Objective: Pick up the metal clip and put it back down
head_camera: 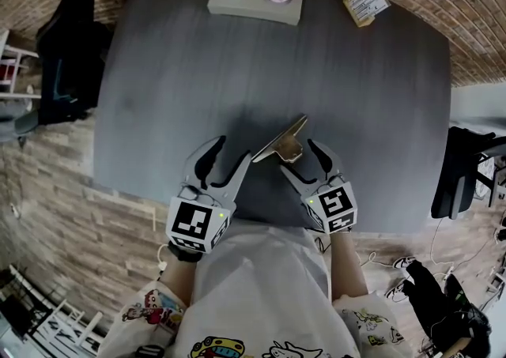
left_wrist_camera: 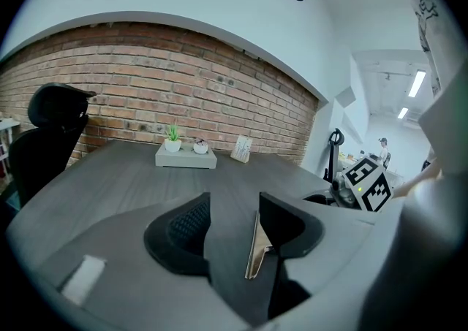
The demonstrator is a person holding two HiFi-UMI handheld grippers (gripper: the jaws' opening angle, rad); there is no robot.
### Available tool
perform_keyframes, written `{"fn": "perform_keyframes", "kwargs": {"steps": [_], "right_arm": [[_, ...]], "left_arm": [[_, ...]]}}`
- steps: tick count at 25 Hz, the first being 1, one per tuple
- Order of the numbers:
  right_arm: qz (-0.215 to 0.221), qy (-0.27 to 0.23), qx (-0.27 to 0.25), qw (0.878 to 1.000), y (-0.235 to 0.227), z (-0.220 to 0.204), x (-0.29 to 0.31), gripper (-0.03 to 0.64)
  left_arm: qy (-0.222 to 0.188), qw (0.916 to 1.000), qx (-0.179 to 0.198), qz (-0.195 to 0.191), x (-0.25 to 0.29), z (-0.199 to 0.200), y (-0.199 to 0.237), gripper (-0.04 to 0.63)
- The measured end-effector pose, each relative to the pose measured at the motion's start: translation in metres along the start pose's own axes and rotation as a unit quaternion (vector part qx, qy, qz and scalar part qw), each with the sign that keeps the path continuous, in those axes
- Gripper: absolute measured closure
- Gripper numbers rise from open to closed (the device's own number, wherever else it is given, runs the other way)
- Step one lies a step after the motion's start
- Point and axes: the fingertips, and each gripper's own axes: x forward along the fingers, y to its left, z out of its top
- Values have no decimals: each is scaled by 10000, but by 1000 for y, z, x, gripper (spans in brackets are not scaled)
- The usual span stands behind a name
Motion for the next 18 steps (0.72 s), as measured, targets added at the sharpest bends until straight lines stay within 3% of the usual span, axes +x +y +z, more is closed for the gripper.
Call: {"fn": "perform_keyframes", "kwargs": {"steps": [10, 18], "right_arm": [[0, 435, -199, 9989, 2, -37, 27, 272], [-72, 573, -466, 9972, 2, -37, 38, 272]], "left_arm": [[135, 9999, -86, 39, 1, -18, -2, 385], [200, 9997, -141, 31, -1, -28, -8, 385]]}}
